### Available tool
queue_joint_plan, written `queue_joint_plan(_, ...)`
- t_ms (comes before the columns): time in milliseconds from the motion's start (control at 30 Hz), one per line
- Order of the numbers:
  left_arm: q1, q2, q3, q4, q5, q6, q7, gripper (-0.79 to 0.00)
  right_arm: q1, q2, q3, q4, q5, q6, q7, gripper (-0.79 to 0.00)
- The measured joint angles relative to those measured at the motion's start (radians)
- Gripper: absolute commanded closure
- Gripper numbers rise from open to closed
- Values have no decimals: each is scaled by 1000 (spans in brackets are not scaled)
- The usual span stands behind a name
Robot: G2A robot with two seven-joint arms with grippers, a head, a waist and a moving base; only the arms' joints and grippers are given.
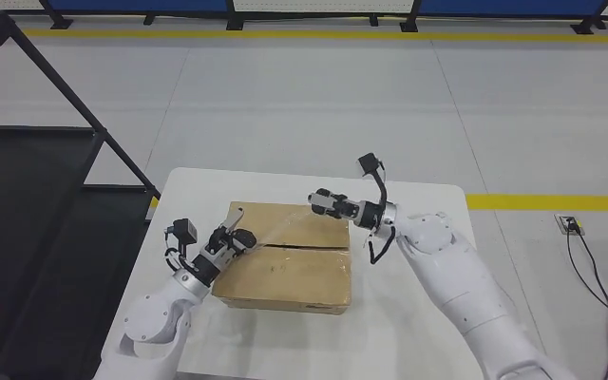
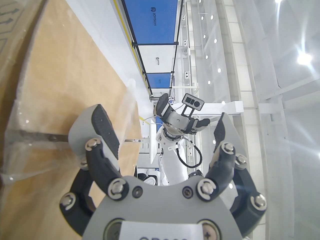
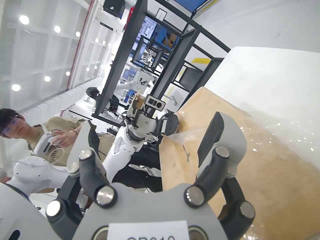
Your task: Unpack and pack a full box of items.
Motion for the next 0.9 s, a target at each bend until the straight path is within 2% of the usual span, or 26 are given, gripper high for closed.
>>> queue_joint_plan(233, 15, 1, 5, -16, 5, -10, 1, -785, -30, 8, 24, -105, -194, 115, -238, -785)
queue_joint_plan(400, 19, 1, 3, -13, -7, -17, 0, -785, -30, 19, 56, -112, -343, 221, -374, -785)
queue_joint_plan(467, 21, 1, 7, -14, -7, -22, -4, -785, -31, 17, 56, -113, -344, 245, -368, -785)
queue_joint_plan(600, 26, 1, 22, -23, 7, -32, -11, -785, -40, 14, 40, -137, -346, 224, -347, -785)
queue_joint_plan(800, 33, 1, 40, -33, 58, -51, 4, -785, -31, -5, -31, -201, -388, 243, -312, -785)
queue_joint_plan(900, 34, 1, 43, -32, 58, -52, 9, -785, -8, -16, -60, -200, -435, 297, -336, -785)
